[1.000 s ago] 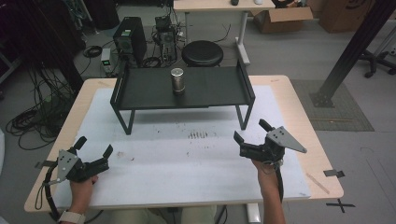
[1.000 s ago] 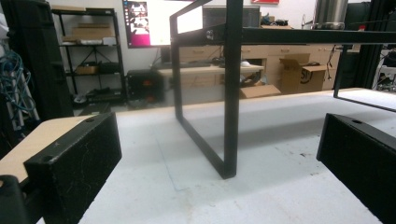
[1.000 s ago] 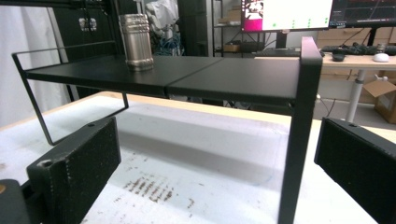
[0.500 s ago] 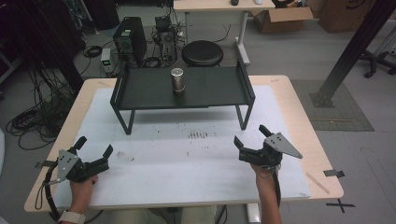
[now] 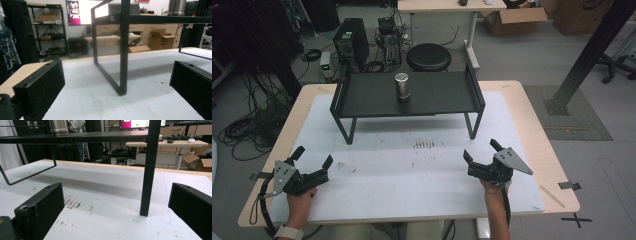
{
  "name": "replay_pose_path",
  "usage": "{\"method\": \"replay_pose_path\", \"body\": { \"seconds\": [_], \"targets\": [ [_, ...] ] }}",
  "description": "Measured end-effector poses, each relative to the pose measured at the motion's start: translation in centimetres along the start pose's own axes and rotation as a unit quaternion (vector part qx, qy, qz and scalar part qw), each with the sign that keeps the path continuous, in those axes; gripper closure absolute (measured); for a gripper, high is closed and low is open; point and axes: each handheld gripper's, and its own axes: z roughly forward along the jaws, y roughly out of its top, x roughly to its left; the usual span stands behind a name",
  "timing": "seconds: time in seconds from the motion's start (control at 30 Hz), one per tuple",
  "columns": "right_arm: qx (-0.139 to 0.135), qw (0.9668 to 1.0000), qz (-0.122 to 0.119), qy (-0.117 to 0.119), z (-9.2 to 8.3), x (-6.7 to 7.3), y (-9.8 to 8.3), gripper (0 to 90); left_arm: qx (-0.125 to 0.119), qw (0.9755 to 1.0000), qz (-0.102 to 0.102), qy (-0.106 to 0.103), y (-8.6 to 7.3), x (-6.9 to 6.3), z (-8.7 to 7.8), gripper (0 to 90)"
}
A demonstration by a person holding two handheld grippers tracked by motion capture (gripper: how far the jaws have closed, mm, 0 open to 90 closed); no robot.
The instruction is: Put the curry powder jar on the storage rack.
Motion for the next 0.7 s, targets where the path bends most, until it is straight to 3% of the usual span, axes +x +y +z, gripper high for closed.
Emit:
{"method": "replay_pose_path", "body": {
  "seconds": [0.33, 0.7],
  "targets": [
    [-0.005, 0.9999, -0.009, -0.014, -0.1, 0.4, -1.3, 0.0, 0.000, 1.0000, 0.000, 0.000, 0.0, 0.0, 0.0, 0.2],
    [-0.009, 0.9998, 0.002, -0.019, -0.3, 0.5, -2.6, 0.0, -0.001, 1.0000, 0.001, 0.000, 0.0, 0.0, 0.0, 0.2]
  ]
}}
